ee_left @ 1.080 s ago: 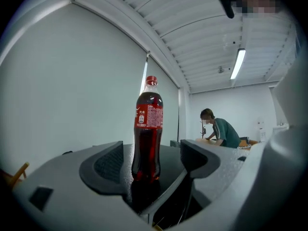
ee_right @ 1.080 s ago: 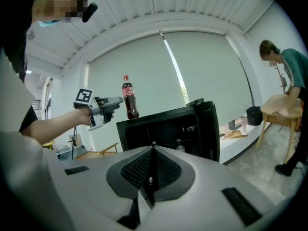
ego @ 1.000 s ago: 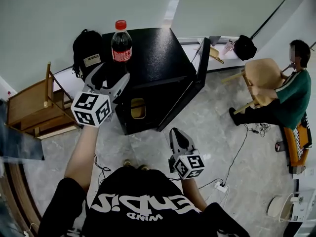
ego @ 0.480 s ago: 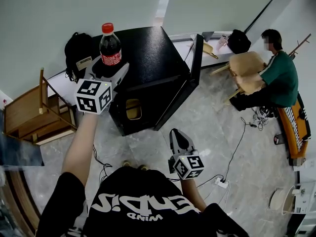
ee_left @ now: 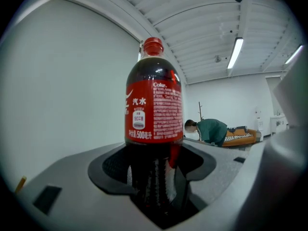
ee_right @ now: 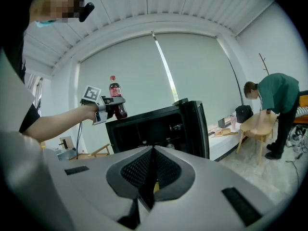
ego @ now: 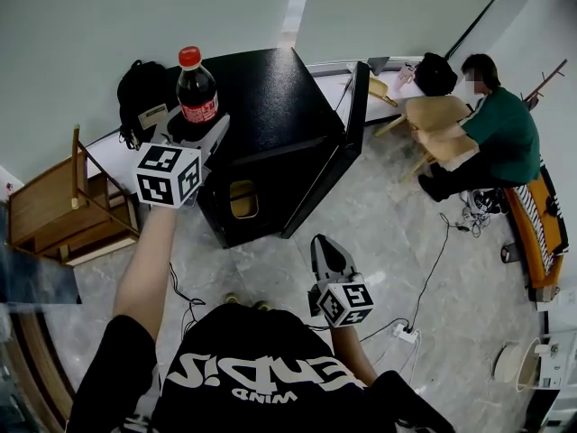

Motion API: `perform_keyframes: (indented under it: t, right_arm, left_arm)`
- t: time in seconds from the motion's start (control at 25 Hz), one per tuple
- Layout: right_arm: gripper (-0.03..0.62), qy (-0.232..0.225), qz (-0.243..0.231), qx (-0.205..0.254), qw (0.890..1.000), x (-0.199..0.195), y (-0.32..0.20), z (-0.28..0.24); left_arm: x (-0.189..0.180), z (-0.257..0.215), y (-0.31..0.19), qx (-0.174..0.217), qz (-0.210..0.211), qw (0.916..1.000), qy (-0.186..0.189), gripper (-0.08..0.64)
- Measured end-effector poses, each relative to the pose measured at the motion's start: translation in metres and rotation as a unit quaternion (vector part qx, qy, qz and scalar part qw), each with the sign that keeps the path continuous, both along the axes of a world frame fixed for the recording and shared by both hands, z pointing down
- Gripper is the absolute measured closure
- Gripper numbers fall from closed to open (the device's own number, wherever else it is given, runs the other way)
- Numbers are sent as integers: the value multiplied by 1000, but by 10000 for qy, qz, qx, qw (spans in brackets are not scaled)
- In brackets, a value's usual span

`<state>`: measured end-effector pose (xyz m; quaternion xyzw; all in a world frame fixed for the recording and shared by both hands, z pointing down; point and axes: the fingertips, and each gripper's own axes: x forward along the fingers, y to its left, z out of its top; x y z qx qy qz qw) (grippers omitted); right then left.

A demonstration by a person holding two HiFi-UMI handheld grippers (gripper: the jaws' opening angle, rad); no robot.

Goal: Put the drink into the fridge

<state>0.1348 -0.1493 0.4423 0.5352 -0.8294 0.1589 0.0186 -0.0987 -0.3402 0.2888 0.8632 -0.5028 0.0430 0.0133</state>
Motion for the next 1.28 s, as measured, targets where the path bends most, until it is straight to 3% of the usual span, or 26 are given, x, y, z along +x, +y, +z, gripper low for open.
perform_keyframes:
  t: [0.48,0.88,1.28]
  right_arm:
    - [568,-22,-191,47,9998,-11,9,-4]
    - [568,-48,-294,120,9995,-21,24,-8]
    - [568,-23,-213,43,9998,-14,39,1]
  left_arm:
    - [3,-4,53,-137,202,9997,6,272]
    - [18,-12,116,-100,664,9973,290,272]
    - [35,53,165,-417,997,9932,422,272]
